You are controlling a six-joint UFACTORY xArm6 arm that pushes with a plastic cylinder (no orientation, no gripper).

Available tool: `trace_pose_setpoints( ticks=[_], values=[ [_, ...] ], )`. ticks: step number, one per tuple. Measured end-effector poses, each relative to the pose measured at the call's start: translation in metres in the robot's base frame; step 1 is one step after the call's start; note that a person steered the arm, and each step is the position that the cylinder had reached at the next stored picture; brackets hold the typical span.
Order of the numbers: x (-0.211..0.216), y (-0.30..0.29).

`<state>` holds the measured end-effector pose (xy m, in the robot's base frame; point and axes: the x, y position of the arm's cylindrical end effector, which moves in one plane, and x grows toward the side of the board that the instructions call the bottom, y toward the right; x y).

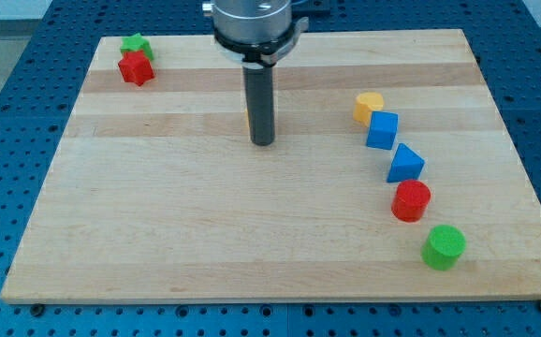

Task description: Push the yellow hexagon right to the red star

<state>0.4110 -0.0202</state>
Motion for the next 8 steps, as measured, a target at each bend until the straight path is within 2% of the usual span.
trace_pose_setpoints(
  ticks=[4, 6, 8],
  values=[
    [-0.06, 0.003],
    [-0.071, -0.043],
    [-0.105, -0.077]
  ],
)
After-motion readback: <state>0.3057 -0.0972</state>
